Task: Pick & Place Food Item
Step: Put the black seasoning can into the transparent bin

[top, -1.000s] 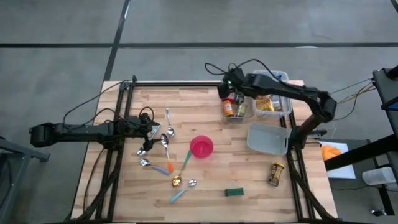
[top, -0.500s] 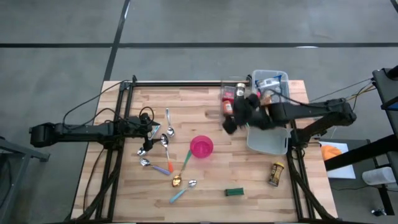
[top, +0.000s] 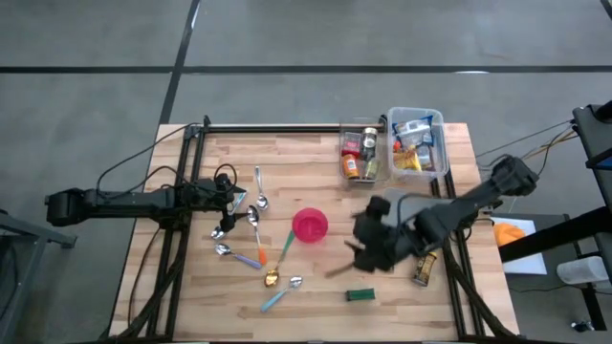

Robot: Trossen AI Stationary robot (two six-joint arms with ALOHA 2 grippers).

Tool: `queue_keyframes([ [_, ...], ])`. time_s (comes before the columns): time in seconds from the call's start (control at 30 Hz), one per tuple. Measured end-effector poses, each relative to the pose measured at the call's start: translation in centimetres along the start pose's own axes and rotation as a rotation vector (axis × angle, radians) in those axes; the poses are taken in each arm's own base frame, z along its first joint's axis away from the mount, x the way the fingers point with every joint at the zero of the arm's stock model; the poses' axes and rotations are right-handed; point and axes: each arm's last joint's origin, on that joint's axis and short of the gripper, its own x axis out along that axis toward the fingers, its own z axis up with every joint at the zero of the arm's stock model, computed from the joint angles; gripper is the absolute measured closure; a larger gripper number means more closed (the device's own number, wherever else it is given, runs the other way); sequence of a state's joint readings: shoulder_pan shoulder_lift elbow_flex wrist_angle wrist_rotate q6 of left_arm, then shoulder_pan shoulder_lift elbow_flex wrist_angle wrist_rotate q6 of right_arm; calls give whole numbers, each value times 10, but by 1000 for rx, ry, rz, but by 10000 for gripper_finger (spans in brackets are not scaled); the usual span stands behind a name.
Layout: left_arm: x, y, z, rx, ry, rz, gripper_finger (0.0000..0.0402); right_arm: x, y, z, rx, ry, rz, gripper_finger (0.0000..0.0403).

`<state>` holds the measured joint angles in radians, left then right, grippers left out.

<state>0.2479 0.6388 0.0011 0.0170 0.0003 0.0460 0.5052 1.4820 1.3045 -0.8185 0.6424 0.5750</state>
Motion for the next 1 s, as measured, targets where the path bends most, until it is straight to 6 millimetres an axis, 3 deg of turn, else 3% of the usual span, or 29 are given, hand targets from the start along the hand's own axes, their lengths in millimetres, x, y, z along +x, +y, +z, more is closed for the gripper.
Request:
queue_keyframes([
  [0.27,0,0,0,0,0,0,6,9,60,-31,-134,40,81,71],
  [0.53,0,0,0,0,0,0,6,26,103,-58,-99,156,141,72],
  [0.73,0,0,0,0,0,0,6,40,117,-67,-83,300,224,72],
  [1.0,0,0,0,0,0,0,6,39,119,-65,-43,339,265,72],
])
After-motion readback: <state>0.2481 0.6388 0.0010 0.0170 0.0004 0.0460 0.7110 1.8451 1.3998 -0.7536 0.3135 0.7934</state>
